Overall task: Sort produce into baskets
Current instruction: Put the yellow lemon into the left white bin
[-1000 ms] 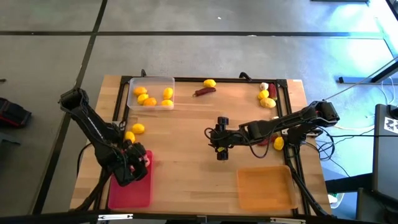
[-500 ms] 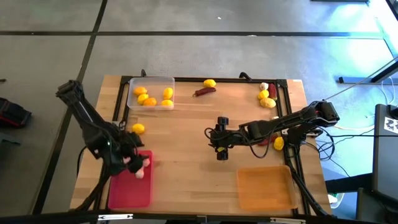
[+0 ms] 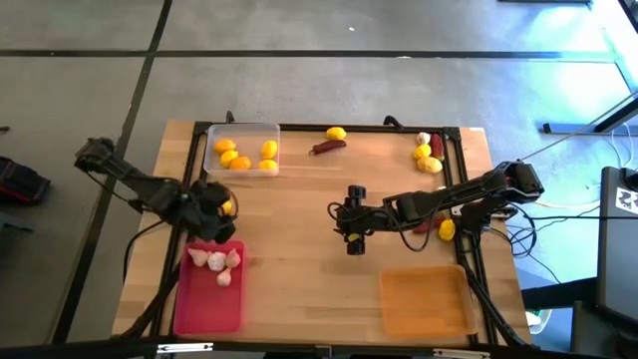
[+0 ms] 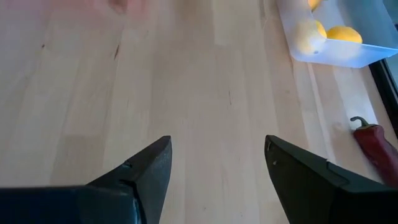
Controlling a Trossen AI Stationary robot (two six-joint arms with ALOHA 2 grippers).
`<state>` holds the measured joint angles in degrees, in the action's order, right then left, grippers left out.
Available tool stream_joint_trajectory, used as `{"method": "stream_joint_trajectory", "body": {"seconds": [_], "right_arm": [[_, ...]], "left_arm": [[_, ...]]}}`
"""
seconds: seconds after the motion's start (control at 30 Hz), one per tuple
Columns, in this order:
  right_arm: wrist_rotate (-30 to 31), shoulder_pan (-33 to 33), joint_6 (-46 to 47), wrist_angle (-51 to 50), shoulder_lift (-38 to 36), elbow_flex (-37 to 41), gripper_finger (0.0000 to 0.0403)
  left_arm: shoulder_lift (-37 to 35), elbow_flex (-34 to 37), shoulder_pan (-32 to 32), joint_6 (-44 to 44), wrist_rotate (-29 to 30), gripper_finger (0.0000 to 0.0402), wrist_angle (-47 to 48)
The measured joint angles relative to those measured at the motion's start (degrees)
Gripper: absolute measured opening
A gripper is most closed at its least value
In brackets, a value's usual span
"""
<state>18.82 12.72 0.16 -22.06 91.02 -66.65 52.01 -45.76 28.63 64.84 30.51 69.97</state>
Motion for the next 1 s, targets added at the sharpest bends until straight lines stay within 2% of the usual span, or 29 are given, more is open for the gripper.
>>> {"method": "stream_joint_trajectory", "body": {"seconds": [0.23, 0.5, 0.8, 1.0], "right_arm": [[-1.2, -2.4, -1.9, 1.4, 0.0, 0.0, 0.025], [-1.9, -5.0, -2.0, 1.5, 0.0, 0.0, 0.025], [-2.0, -5.0, -2.2, 1.5, 0.0, 0.0, 0.025], [-2.0, -5.0, -3.7, 2.2, 0.0, 0.0, 0.025]], "left_arm": [[2.0, 0.0, -11.9, -12.6, -6.3, 0.0301, 0.1], [7.7, 0.0, -24.0, -27.5, -12.9, 0.0301, 0.1], [15.9, 0.1, -34.5, -40.7, -16.8, 0.0301, 1.6], [20.6, 1.7, -38.4, -46.7, -20.7, 0.0301, 0.0]]}}
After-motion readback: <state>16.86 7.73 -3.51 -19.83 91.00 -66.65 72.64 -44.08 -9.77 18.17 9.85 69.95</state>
